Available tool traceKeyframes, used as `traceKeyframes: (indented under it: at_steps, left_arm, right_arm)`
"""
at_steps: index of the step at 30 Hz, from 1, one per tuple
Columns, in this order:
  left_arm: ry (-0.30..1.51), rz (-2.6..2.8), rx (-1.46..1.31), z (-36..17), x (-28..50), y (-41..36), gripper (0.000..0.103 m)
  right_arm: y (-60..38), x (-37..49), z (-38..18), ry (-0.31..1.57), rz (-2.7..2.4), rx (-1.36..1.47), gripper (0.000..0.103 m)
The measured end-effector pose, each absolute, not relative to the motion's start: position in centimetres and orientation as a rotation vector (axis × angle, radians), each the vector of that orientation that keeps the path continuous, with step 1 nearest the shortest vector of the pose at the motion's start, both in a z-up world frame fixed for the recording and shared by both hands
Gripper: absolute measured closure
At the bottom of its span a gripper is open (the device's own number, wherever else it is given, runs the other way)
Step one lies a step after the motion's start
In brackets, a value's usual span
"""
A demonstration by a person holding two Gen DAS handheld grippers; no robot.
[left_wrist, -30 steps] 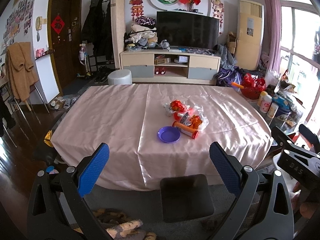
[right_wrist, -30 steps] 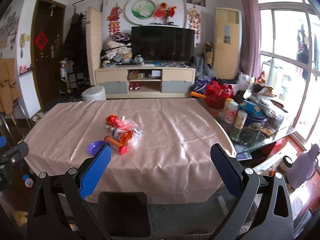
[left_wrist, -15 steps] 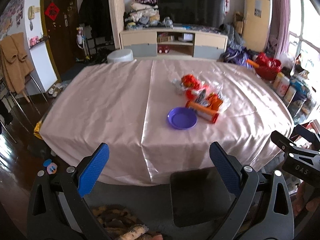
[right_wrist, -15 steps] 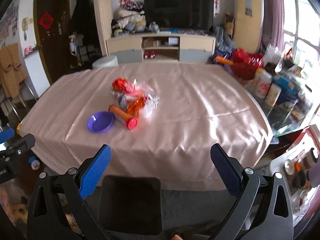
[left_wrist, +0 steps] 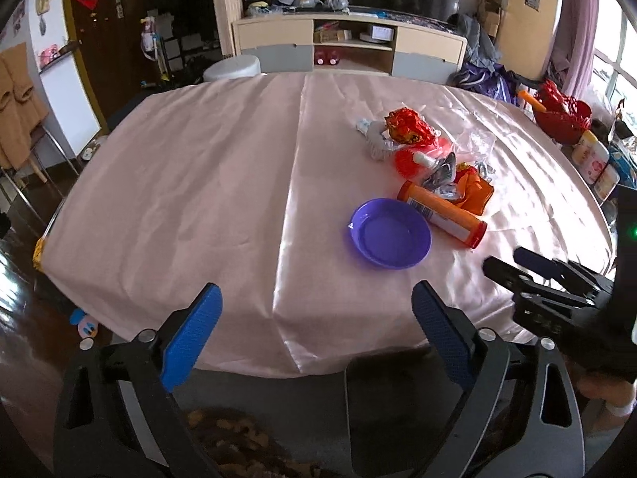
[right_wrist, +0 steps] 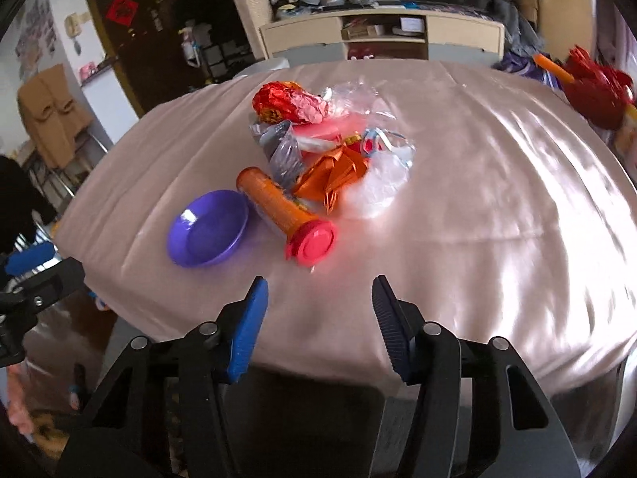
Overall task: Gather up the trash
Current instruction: 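Grasp the purple plate with the left tool while the right tool grasps the orange canister's red cap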
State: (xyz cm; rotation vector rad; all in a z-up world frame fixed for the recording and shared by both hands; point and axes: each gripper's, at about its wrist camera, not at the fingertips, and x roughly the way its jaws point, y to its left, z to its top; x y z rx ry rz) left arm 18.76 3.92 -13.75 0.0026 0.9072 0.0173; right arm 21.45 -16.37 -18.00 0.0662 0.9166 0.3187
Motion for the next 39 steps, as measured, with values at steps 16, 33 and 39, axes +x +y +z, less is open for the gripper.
traceKeyframes:
  at_steps: [16, 33, 39]
  left_arm:
    - [0.984, -0.058, -0.054, -17.6, 23.0, 2.8, 0.015]
    - [0.977, -0.166, 0.056, -20.4, 27.6, -2.0, 0.030]
    - [0.988, -0.165, 0.052, -20.3, 26.4, -2.0, 0.031]
  right_arm:
    - [-14.8, 25.2, -19.1, 0.870, 0.370, -0.016, 0.059]
    - [-18.2, 23.5, -18.3, 0.904, 0.315, 0.010, 0.063]
    - [-18.4, 22.2, -18.0, 0.904, 0.324, 0.010, 0.065]
